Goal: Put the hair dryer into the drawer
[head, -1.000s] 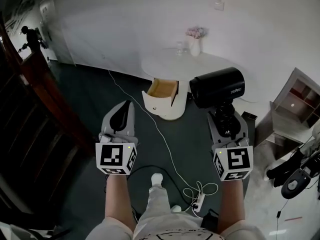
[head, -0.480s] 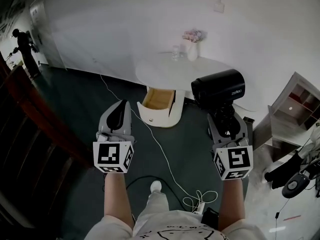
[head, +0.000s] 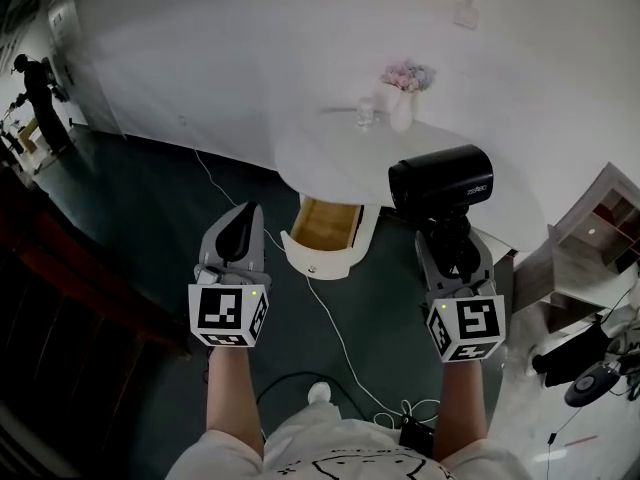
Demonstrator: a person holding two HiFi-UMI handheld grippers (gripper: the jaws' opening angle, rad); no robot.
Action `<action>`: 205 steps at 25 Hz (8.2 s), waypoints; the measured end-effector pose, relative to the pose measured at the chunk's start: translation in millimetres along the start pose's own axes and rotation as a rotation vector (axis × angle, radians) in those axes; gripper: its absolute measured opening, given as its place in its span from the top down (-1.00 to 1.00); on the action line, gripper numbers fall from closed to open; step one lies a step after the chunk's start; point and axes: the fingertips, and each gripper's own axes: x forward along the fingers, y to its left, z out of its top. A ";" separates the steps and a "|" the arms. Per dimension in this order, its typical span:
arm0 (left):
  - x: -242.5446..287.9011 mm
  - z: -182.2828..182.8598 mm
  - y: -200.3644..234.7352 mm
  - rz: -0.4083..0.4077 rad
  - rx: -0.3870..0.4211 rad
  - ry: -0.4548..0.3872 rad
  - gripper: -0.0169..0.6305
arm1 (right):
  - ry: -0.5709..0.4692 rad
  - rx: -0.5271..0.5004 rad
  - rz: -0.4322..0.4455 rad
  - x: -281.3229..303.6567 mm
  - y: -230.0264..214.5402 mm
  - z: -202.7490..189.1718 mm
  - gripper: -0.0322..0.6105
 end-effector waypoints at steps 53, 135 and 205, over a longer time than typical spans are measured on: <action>228.5 -262.0 119.1 0.195 -0.141 0.400 0.90 | 0.521 0.176 0.491 358.3 78.6 -260.1 0.25; 157.6 -372.5 168.0 0.148 -0.118 0.685 0.90 | 1.491 -0.211 0.163 352.9 150.7 -569.2 0.23; 273.5 -156.5 90.2 -0.004 -0.055 0.192 0.90 | 0.383 0.225 0.422 364.5 27.6 -127.1 0.90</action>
